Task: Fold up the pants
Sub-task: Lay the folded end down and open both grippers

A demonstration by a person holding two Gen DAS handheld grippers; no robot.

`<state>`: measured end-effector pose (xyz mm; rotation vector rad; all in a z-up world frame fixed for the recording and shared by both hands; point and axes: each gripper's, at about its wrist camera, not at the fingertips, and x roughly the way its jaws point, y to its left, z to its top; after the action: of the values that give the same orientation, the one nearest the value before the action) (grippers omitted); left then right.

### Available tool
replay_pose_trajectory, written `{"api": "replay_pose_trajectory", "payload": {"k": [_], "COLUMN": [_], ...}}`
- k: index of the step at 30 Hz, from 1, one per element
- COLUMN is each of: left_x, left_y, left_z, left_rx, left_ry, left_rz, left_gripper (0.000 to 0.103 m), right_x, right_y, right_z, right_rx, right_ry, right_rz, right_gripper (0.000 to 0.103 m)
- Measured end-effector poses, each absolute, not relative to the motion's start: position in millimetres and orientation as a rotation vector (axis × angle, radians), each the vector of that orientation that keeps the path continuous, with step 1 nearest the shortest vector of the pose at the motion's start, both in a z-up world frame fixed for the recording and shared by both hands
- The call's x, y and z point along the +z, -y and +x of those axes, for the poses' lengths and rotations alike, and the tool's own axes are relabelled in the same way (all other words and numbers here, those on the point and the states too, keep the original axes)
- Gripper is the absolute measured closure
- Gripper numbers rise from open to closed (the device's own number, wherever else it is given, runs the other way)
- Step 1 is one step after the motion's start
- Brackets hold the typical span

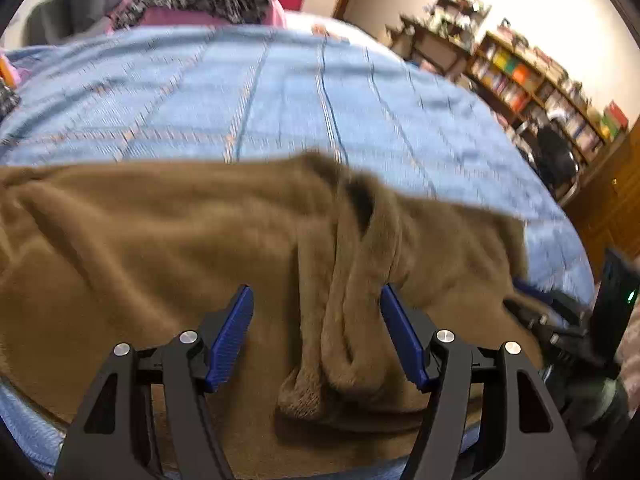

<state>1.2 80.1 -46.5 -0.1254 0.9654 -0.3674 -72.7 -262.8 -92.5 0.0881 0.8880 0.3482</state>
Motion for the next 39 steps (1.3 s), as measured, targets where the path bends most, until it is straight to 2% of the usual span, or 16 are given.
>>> {"api": "replay_pose_trajectory", "payload": {"k": [4,8,13,19,21,30,39], "left_x": [-12.9,0.3,-22.0,-58.8,-66.8,-88.3,-87.1], "left_y": [-65.1,-38.0,-4.0,-1.3,-4.7,-4.0,-1.2], "left_z": [-2.4,7.0,23.9,33.7,33.8,33.9,32.7], "left_rx": [-0.391,-0.479,-0.545,-0.507,-0.495,-0.505,-0.490], "left_ry": [-0.854,-0.818,-0.872,-0.962,-0.971,-0.957,-0.957], "left_rz": [-0.137,-0.124,-0.074,-0.084,-0.080,-0.025,-0.010], "left_gripper": [0.037,0.037,0.038,0.039,0.042,0.044,0.042], "right_x": [-87.6,-73.5,-58.4,-60.8,-67.7,-99.0,-87.8], "right_y": [265.2,271.9,276.1,287.6,290.8,296.7,308.2], "right_z": [-73.9,-71.2,-60.3,-30.8,-20.0,-4.8,-19.4], "right_rx": [0.356,0.368,0.345,0.313,0.313,0.310,0.313], "right_ry": [-0.872,-0.837,-0.794,-0.809,-0.826,-0.875,-0.829], "right_rz": [0.107,0.157,0.167,0.187,0.205,0.233,0.296], "right_gripper": [0.049,0.049,0.049,0.049,0.049,0.049,0.049]}}
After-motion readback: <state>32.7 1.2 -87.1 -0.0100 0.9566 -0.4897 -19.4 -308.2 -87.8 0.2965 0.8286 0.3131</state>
